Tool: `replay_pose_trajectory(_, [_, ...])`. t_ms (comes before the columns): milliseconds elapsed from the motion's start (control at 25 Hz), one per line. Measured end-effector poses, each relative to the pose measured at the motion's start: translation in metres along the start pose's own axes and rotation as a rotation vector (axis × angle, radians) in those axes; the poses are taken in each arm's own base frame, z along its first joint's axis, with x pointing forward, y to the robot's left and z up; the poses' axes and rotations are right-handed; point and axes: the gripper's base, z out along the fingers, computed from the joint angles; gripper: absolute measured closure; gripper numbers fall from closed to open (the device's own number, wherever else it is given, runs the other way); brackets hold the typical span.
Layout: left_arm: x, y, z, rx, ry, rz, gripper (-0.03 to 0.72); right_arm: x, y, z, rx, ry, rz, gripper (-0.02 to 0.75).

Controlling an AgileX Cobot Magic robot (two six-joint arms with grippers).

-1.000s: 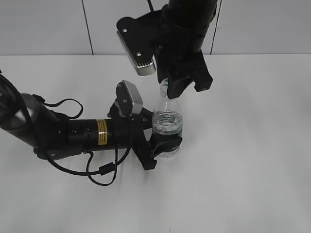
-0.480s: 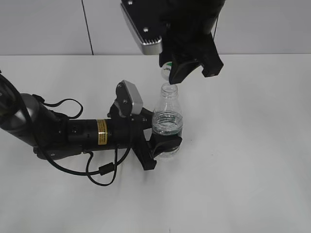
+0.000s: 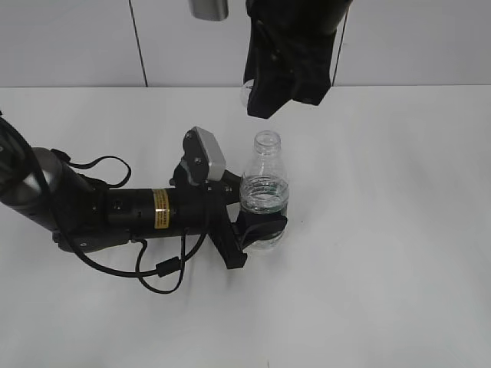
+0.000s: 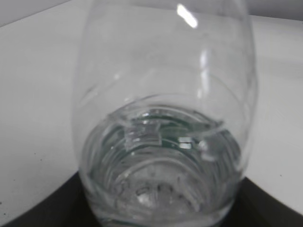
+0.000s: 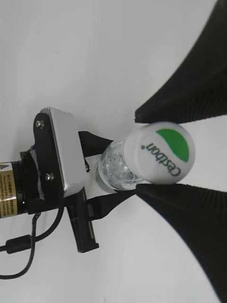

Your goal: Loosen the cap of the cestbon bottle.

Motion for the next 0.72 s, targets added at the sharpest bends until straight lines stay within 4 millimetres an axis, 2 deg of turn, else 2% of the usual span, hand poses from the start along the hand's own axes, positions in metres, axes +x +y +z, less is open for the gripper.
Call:
replay_pose_trajectory(320, [0.0, 0.0, 0.0, -0.001, 0.004, 0.0, 0.279, -0.001, 0.0, 0.0, -0.006, -0.008, 0.343, 0.443])
replay_pose_trajectory(520, [0.0, 0.0, 0.0, -0.001, 0.004, 0.0, 0.279, 0.0, 0.0, 0.0, -0.004, -0.003, 0.473, 0.443])
replay_pose_trajectory(720, [0.0, 0.0, 0.0, -0.001, 0.004, 0.0, 0.279, 0.017, -0.009, -0.003, 0.017, 0.007, 0.607, 0.443])
